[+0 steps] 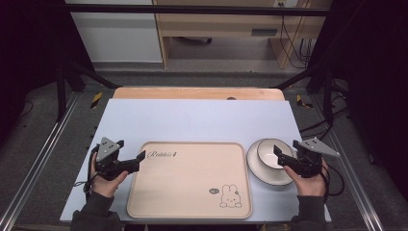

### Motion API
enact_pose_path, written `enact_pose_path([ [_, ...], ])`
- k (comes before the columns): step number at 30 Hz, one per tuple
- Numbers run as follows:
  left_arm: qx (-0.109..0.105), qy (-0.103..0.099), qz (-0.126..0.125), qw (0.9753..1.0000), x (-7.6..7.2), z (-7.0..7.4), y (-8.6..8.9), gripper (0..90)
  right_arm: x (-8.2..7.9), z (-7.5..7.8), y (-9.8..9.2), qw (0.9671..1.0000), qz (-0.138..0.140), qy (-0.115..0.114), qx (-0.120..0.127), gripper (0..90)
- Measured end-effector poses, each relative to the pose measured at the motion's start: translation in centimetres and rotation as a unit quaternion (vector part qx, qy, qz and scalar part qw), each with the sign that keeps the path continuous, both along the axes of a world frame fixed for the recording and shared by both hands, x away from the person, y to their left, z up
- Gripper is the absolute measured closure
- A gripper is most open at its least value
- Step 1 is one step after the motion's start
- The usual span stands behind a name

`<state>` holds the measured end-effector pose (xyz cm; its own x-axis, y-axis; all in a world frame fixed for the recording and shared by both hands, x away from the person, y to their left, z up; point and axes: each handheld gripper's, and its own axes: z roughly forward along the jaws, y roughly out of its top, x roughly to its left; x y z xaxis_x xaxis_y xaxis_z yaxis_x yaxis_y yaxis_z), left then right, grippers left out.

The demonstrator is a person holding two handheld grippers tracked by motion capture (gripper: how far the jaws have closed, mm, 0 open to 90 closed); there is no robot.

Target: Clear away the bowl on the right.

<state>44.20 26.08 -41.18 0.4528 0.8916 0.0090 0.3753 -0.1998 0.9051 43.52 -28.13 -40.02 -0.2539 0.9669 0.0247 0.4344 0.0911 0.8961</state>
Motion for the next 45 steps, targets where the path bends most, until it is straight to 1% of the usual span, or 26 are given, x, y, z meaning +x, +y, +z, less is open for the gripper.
enact_pose_path([
  [4,0.0,0.0,0.0,1.0,0.0,0.0,0.0,12.0,0.2,-0.2,-0.3,0.9999,-0.007,0.006,-0.007,26.8],
  [6,0.001,0.0,-0.001,1.0,0.0,0.0,0.0,12.1,0.3,-0.3,-0.5,0.9998,-0.012,0.017,-0.004,27.7],
  [10,0.002,0.0,-0.002,1.0,0.0,0.0,-0.1,12.0,0.4,-0.4,-0.8,0.9994,-0.018,0.03,-0.001,28.5],
  [21,0.005,0.002,-0.004,1.0,0.0,-0.1,-0.2,12.0,1.0,-1.0,-1.6,0.9983,-0.037,0.044,-0.004,30.7],
  [29,0.005,0.002,-0.005,1.0,0.0,-0.1,-0.2,12.0,1.6,-1.7,-1.9,0.9965,-0.048,0.068,0.0,33.7],
  [33,0.005,0.002,-0.005,1.0,0.0,-0.1,-0.2,12.0,1.8,-1.9,-2.1,0.9962,-0.049,0.072,-0.003,35.2],
  [35,0.004,0.001,-0.004,1.0,0.0,-0.1,-0.2,12.0,1.9,-2.0,-2.1,0.9953,-0.052,0.082,-0.002,37.6],
  [37,0.004,0.001,-0.005,1.0,0.0,-0.1,-0.2,12.0,2.0,-2.1,-2.2,0.995,-0.053,0.084,-0.003,38.8],
  [39,0.004,0.002,-0.005,1.0,0.0,-0.1,-0.3,12.0,2.2,-2.4,-2.4,0.9934,-0.058,0.099,-0.004,41.9],
  [41,0.005,0.002,-0.005,1.0,0.1,-0.1,-0.3,12.0,2.3,-2.6,-2.4,0.9932,-0.058,0.101,-0.005,42.6],
  [45,0.007,0.004,-0.005,1.0,0.1,-0.2,-0.3,12.0,2.6,-2.9,-2.5,0.9917,-0.061,0.113,-0.006,44.7],
])
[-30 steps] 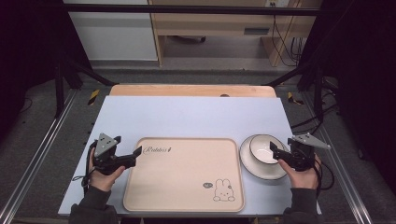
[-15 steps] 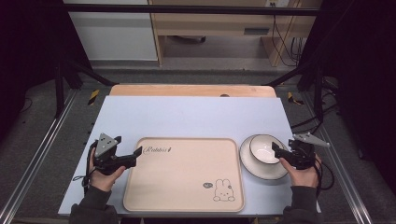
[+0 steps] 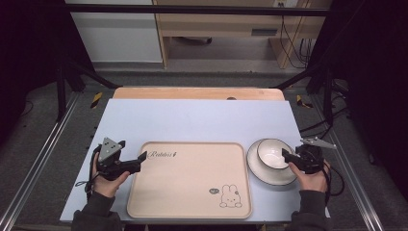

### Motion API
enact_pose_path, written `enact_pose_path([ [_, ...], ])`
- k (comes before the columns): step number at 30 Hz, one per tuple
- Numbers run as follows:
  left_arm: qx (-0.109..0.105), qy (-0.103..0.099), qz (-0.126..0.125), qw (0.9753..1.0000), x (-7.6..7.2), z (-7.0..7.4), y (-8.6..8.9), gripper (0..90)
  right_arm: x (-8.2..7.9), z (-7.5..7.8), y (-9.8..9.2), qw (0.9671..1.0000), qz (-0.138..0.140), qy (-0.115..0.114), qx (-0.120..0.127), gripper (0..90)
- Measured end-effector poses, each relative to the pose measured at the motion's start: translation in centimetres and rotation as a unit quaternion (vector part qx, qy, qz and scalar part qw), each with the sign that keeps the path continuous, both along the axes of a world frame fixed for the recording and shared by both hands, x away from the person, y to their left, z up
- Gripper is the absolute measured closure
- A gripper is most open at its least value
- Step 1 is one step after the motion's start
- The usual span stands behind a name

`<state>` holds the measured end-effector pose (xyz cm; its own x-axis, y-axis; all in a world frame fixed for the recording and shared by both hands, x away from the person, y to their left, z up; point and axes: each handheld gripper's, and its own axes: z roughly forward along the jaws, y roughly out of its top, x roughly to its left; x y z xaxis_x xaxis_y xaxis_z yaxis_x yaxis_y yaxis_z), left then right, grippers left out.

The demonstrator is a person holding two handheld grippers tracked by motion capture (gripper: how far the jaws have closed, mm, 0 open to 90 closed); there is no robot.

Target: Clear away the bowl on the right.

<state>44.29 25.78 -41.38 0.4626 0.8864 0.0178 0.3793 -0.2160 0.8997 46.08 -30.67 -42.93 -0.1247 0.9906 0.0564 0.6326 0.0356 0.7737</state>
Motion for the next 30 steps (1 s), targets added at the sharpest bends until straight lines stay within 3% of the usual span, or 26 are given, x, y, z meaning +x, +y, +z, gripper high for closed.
enact_pose_path([
  [11,0.001,0.001,-0.002,1.0,0.0,-0.1,-0.1,12.0,0.7,-0.6,-0.2,0.9991,-0.01,0.041,0.003,54.8],
  [30,0.004,0.004,-0.003,1.0,0.1,-0.1,-0.1,12.0,1.6,-1.2,-0.4,0.9959,-0.018,0.087,0.015,66.4],
])
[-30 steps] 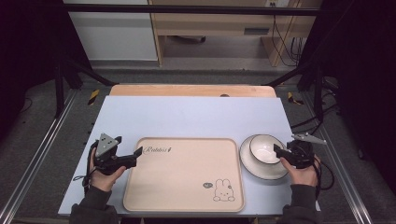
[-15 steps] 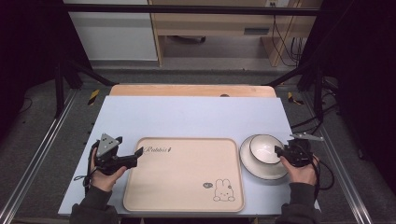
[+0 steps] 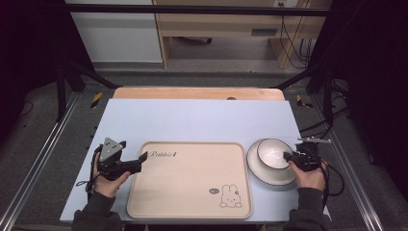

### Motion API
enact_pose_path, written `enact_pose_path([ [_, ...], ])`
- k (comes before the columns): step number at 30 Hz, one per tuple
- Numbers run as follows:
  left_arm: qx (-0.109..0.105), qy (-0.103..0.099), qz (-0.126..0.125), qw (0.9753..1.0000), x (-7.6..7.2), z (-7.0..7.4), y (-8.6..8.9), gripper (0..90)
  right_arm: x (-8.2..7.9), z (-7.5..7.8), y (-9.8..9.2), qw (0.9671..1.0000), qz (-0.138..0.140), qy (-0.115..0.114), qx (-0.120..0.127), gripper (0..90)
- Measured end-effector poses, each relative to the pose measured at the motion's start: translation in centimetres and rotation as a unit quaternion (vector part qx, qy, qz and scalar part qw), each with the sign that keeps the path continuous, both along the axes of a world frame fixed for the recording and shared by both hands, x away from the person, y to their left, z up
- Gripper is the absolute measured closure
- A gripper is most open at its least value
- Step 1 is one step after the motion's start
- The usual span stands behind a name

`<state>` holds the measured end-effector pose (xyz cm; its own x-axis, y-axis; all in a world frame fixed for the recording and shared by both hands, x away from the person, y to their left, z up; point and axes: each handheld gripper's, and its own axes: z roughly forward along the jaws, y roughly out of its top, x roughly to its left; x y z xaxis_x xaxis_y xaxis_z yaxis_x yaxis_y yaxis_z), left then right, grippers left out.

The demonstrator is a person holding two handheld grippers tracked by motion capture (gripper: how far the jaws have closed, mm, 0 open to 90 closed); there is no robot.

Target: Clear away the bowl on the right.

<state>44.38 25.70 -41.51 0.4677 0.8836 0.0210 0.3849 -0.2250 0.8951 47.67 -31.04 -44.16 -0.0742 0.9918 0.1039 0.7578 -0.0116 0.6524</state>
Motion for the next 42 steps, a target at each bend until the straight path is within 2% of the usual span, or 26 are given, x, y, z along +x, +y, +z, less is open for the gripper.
enact_pose_path([
  [5,0.0,0.0,0.0,1.0,0.02,-0.01,0.03,11.9,0.18,-0.12,0.01,1.0,0.001,0.008,0.004,69.3],
  [12,0.0,0.0,0.0,1.0,0.02,-0.01,0.02,12.0,0.33,-0.11,0.05,0.9995,0.001,0.02,0.024,74.8],
  [18,0.001,0.0,0.0,1.0,0.02,-0.01,0.01,12.0,0.44,-0.18,0.0,0.9993,0.005,0.022,0.031,79.4],
  [26,-0.001,0.0,0.001,1.0,0.03,-0.04,-0.03,12.0,0.49,-0.08,-0.1,0.9984,-0.003,0.029,0.049,80.7],
  [28,-0.001,0.0,0.001,1.0,0.04,-0.05,-0.03,12.0,0.51,-0.13,-0.19,0.9985,-0.005,0.027,0.047,81.1],
  [33,0.001,0.001,0.001,1.0,0.05,-0.01,0.06,12.0,0.47,0.05,-0.13,0.9977,-0.014,0.025,0.062,82.7],
  [42,-0.002,0.0,0.003,1.0,0.06,-0.01,0.07,12.0,0.34,0.21,0.12,0.9986,-0.019,0.017,0.046,83.0],
])
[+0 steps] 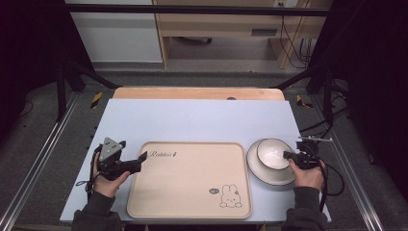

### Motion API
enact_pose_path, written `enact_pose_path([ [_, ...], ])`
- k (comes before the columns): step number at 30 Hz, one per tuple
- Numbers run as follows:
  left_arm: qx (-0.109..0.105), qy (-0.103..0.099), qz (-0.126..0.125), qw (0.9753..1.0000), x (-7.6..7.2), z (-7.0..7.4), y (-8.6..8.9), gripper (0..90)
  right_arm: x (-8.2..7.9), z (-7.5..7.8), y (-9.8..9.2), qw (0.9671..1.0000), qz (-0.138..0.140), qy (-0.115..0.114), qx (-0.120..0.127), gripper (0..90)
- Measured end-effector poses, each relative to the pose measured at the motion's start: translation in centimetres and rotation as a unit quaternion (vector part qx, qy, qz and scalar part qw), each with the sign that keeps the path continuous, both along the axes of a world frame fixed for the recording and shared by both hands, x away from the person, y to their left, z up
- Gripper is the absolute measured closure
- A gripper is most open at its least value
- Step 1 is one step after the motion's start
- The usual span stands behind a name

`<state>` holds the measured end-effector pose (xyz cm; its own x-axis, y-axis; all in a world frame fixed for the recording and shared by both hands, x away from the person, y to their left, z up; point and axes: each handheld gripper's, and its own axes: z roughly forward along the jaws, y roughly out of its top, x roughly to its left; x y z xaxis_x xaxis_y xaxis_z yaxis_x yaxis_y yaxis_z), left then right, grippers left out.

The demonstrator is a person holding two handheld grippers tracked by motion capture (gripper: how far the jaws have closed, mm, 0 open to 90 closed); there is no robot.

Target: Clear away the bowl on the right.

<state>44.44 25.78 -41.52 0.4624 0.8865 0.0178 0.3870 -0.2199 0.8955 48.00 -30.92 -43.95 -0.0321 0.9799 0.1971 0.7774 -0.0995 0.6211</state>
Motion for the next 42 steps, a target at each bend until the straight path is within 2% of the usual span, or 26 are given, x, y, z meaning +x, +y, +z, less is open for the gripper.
enact_pose_path([
  [5,-0.001,-0.001,0.001,1.0,0.0,0.0,0.0,12.0,-0.3,0.7,0.4,0.9998,0.002,-0.016,-0.014,82.6],
  [11,0.0,0.0,0.0,1.0,0.0,0.0,0.0,12.0,-0.5,1.0,1.1,0.9995,0.012,-0.013,-0.027,82.6],
  [15,0.0,0.0,0.0,1.0,0.0,0.1,0.0,12.0,-0.7,1.4,1.5,0.9995,0.013,-0.016,-0.023,82.6],
  [26,-0.001,-0.001,0.001,1.0,0.0,0.1,-0.1,12.0,-1.8,3.4,1.9,0.9981,0.032,-0.049,-0.02,82.6],
  [35,-0.001,-0.002,-0.001,1.0,-0.1,0.2,0.0,12.0,-2.4,4.4,2.5,0.9972,0.042,-0.06,-0.009,82.6],
  [42,-0.002,-0.004,-0.002,1.0,-0.2,0.2,-0.1,12.0,-2.7,5.0,2.8,0.9963,0.05,-0.069,-0.01,82.6],
])
